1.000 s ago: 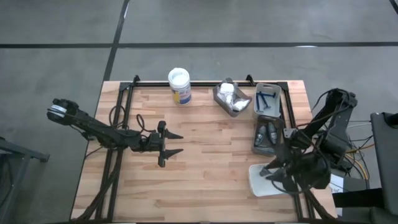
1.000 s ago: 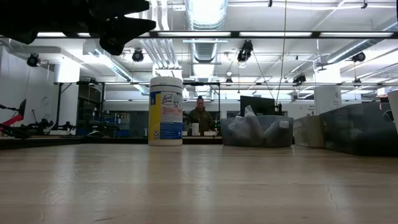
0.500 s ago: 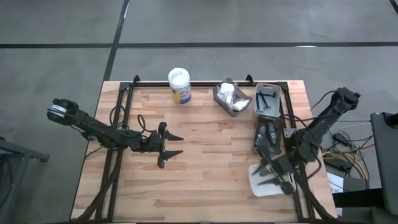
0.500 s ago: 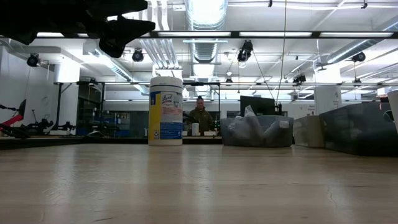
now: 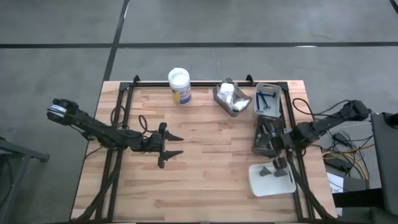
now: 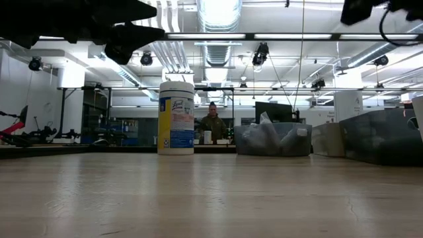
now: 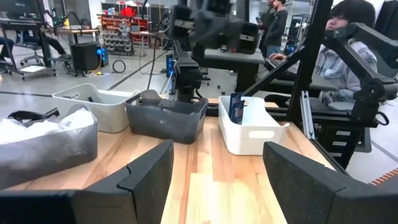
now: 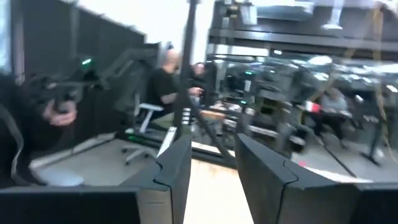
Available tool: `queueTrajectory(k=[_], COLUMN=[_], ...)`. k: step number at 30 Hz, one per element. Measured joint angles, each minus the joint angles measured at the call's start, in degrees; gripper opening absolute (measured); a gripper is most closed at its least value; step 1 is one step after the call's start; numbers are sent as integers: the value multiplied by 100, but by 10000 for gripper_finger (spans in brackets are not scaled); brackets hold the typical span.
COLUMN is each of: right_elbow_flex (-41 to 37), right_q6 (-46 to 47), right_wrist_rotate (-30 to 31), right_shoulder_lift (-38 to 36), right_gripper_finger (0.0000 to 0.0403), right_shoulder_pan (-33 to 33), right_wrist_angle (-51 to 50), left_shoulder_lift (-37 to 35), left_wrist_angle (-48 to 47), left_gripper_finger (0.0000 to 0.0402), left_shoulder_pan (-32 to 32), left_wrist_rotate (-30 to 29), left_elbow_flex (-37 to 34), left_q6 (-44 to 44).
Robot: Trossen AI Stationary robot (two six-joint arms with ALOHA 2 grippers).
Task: Pick & Place Travel size toiletries
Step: Return to Home Position
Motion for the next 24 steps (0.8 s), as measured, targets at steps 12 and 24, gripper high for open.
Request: queueTrajectory(k=[12,24], right_elbow_flex=[-973,-1026], right_q6=[251,87], right_wrist_rotate=[22,21], right_shoulder_lift=[-1100,-1792], right_gripper_finger=[75,44], right_shoulder_pan=[-389,-392], right_wrist_angle=[16,-633], left_shoulder_lift=[-24,-1486], left_wrist_angle=[-12,440], left_gripper_finger=[255,255], left_shoulder_pan=[2,37], left_wrist_rotate=[217,480], left_elbow_flex=[-3,-1387], left_q6=[474,897])
